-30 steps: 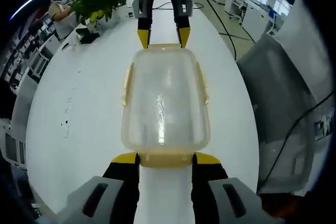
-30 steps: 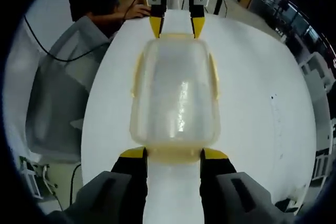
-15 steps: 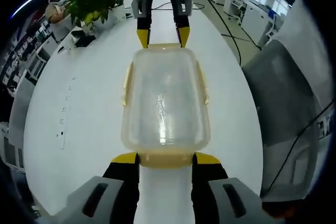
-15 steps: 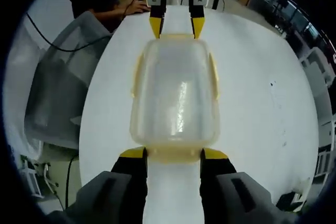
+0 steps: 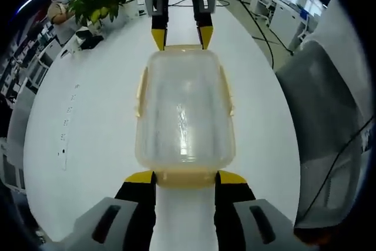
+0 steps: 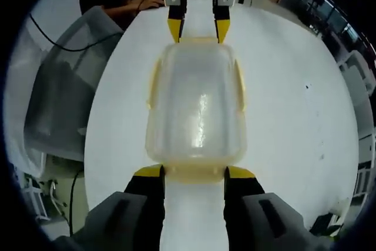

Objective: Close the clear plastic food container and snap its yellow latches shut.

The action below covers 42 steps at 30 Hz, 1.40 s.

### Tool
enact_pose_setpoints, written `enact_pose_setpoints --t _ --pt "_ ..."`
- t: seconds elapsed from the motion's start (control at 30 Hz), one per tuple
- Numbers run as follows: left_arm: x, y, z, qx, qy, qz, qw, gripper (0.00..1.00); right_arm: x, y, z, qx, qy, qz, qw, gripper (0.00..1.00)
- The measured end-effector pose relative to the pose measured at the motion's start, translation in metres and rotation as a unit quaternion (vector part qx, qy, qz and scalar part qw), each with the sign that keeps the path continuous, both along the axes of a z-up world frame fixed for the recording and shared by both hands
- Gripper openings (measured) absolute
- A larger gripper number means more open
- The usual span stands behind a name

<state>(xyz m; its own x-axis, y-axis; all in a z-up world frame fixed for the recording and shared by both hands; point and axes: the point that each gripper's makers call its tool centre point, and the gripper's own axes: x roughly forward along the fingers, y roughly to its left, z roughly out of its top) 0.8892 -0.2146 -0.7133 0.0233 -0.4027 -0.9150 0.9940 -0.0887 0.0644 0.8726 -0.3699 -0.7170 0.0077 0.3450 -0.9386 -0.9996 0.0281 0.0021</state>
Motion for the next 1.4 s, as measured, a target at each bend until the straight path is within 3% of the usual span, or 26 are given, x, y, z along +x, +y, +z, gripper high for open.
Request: enact_pose_setpoints --t 0.63,1.23,1.4 --pt "-0.003 -0.004 -0.011 0.002 0.012 -0.004 0.9999 0.33 -0.005 -0.008 -0.011 -0.010 0.014 -0.002 0.9999 0.35" --pt "-0.002 -0.003 -0.011 -0.003 0.015 -0.004 0.9999 0.34 -0.007 -0.006 -0.012 -0.012 0.015 -0.003 0.9998 0.37" --pt "-0.003 0.003 -0.014 0.007 0.011 -0.002 0.9999 0.44 -0.006 -0.009 -0.010 -0.014 0.004 -0.003 0.9999 0.42"
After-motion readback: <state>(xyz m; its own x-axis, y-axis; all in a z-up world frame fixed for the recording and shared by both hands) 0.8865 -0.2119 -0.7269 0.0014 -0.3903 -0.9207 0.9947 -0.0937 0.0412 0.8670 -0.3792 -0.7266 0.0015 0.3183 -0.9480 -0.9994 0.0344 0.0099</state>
